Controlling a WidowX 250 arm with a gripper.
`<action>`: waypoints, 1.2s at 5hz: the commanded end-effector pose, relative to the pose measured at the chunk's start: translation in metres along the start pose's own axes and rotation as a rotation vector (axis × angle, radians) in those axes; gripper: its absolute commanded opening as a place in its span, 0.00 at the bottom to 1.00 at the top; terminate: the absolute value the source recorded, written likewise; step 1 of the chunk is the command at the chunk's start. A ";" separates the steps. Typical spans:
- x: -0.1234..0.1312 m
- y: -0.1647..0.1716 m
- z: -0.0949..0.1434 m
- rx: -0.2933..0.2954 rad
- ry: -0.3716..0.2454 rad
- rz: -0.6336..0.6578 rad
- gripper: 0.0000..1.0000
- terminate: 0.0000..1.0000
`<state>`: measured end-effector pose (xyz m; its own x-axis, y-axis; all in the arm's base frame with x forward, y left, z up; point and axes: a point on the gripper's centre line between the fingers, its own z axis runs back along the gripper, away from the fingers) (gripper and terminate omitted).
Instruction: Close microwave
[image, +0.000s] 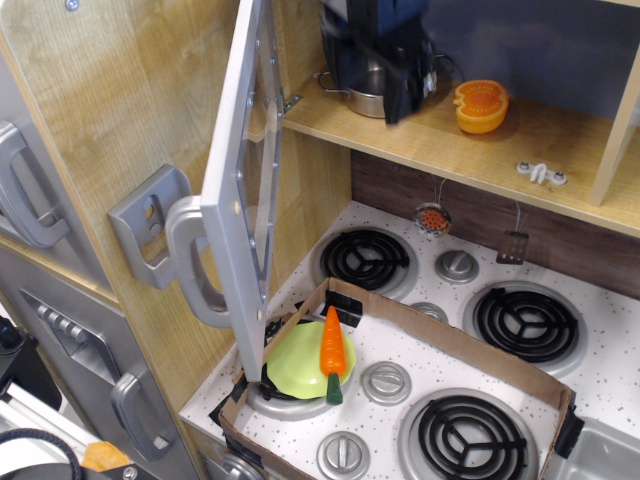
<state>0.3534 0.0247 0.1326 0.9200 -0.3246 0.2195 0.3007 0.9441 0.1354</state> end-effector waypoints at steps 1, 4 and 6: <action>0.003 0.019 0.082 0.101 -0.059 -0.029 1.00 0.00; -0.054 0.035 0.113 0.066 0.148 -0.079 1.00 0.00; -0.115 0.039 0.109 0.048 0.261 -0.059 1.00 0.00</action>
<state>0.2284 0.0932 0.2036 0.9360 -0.3446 -0.0725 0.3519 0.9215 0.1641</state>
